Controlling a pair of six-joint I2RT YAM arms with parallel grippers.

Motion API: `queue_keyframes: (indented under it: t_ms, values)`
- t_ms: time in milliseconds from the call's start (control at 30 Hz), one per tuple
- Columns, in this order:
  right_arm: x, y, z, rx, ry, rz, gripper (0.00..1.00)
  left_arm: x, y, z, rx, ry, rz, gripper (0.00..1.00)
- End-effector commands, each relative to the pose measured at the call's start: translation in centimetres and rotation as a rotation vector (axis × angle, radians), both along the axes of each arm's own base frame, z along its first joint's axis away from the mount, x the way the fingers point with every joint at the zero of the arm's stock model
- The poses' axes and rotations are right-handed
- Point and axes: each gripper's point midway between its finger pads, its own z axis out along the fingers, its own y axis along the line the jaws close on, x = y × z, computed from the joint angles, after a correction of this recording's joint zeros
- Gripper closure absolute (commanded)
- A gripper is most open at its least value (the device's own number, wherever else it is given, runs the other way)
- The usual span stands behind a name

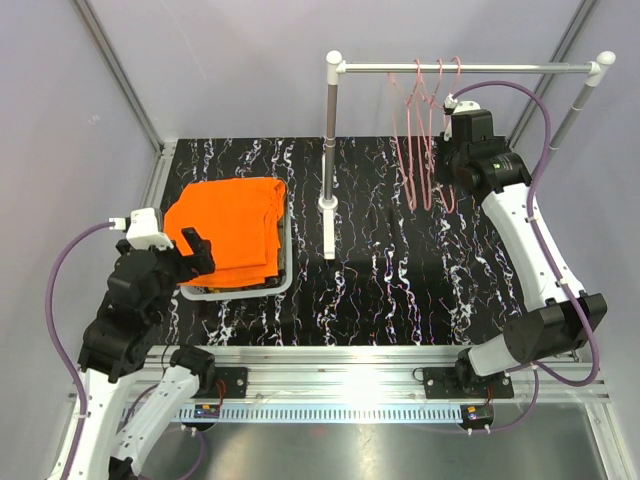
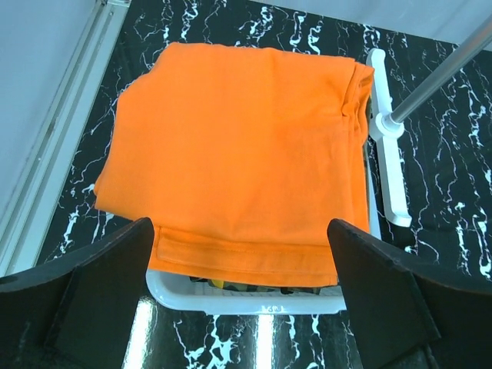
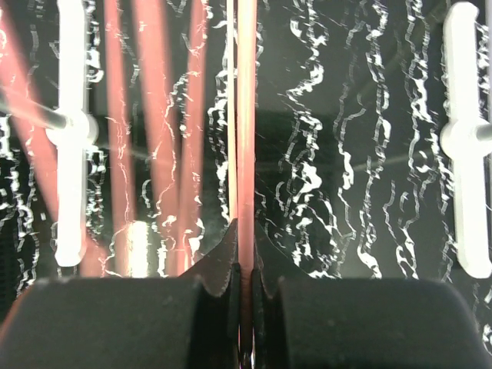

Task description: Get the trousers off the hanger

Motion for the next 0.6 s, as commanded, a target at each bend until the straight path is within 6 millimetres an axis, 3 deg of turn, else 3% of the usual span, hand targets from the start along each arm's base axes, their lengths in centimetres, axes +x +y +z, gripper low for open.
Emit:
queue_keyframes:
  t_ms: [0, 100, 133, 333, 400, 567]
  values:
    - [0.6, 1.3, 1.4, 0.044, -0.062, 0.033, 1.00, 0.9, 0.6, 1.3, -0.032, -0.107, 0.056, 0.01]
    - [0.3, 1.3, 1.0, 0.050, -0.052, 0.036, 1.00, 1.0, 1.5, 0.3, -0.031, -0.119, 0.112, 0.01]
    - [0.3, 1.2, 0.9, 0.047, -0.055, 0.027, 0.95, 1.0, 1.7, 0.2, -0.027, -0.113, 0.123, 0.01]
    - [-1.1, 0.2, 0.9, 0.052, -0.070, -0.029, 0.35, 0.9, 3.1, -0.2, -0.010, -0.102, 0.200, 0.01]
    - [-1.7, -0.4, 1.4, 0.044, -0.078, -0.048, 0.27, 0.8, 3.4, -0.1, -0.014, -0.104, 0.220, 0.01]
    - [-5.8, -2.3, 4.1, 0.040, -0.125, -0.100, 0.01, 0.8, 4.8, 0.4, 0.009, -0.095, 0.299, 0.01]
